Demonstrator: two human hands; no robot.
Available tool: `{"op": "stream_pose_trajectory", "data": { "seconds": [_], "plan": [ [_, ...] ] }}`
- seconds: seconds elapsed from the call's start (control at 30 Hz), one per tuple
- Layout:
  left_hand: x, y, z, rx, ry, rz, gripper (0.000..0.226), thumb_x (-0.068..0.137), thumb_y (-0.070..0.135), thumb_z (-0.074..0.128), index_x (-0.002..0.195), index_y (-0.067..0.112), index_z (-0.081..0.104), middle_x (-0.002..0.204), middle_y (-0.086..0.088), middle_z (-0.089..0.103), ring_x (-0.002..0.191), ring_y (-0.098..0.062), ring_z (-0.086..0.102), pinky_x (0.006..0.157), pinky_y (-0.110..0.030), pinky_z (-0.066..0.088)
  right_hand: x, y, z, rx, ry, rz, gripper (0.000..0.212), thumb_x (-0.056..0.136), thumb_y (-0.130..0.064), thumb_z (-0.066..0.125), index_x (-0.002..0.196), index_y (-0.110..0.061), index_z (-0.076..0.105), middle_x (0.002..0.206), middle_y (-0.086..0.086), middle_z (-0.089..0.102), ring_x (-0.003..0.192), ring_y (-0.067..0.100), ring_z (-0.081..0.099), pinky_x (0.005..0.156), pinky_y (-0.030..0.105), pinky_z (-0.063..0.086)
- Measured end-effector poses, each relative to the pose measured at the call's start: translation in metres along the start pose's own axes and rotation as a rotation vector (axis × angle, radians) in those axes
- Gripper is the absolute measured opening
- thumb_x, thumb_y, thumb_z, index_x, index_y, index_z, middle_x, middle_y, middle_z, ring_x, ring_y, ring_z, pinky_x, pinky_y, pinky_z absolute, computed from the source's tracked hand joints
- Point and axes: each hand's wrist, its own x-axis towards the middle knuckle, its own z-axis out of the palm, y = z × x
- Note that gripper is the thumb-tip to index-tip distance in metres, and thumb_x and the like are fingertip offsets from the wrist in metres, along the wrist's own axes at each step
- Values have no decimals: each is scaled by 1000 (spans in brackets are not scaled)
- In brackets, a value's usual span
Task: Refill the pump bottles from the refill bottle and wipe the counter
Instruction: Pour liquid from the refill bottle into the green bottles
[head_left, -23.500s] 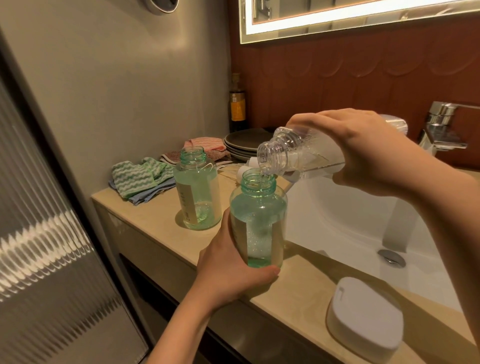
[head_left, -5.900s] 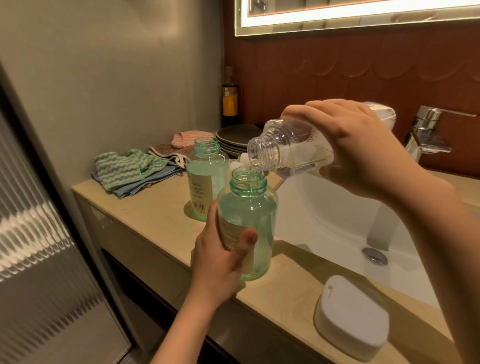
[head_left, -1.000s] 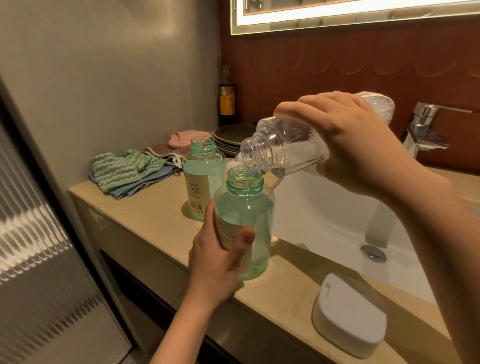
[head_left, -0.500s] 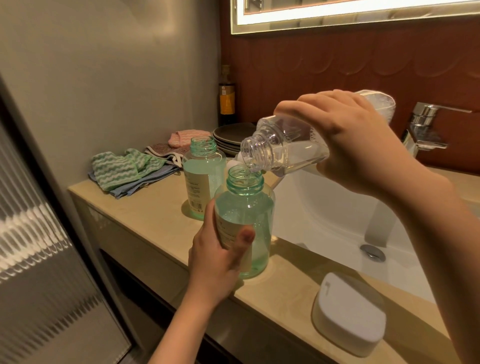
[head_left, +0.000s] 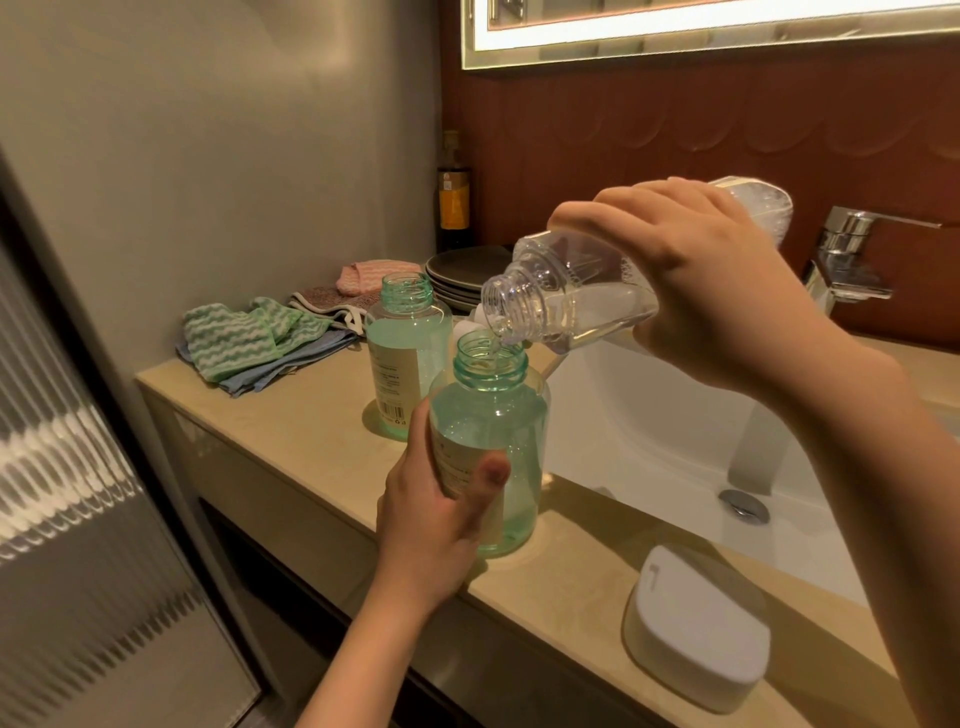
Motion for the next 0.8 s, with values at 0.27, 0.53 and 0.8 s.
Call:
{"op": "stream_pose_trajectory", "data": {
  "seconds": [0.27, 0.53, 0.8],
  "plan": [
    [0, 1, 0, 4, 3, 9, 83, 53, 97, 36, 118, 46, 41, 106, 27, 60, 103, -3, 60, 88, -38, 51, 0, -1, -1, -3, 11, -6, 81, 64, 13, 68, 135, -18, 44, 120, 11, 58, 108, 34, 52, 94, 45, 38],
    [0, -1, 0, -2, 1, 3, 85, 53, 97, 36, 119, 44, 42, 106, 31, 60, 102, 4, 58, 87, -29, 48, 0, -2, -2, -12, 6, -2, 80, 66, 11, 69, 136, -19, 44, 121, 11, 58, 109, 33, 51, 96, 45, 37],
    [0, 0, 0, 2, 9, 4, 87, 52, 97, 36, 119, 42, 42, 106, 28, 61, 102, -2, 60, 89, -34, 49, 1, -3, -4, -14, 9, -6, 79, 65, 12, 67, 134, -18, 46, 119, 12, 58, 108, 34, 52, 94, 45, 38]
  ]
}}
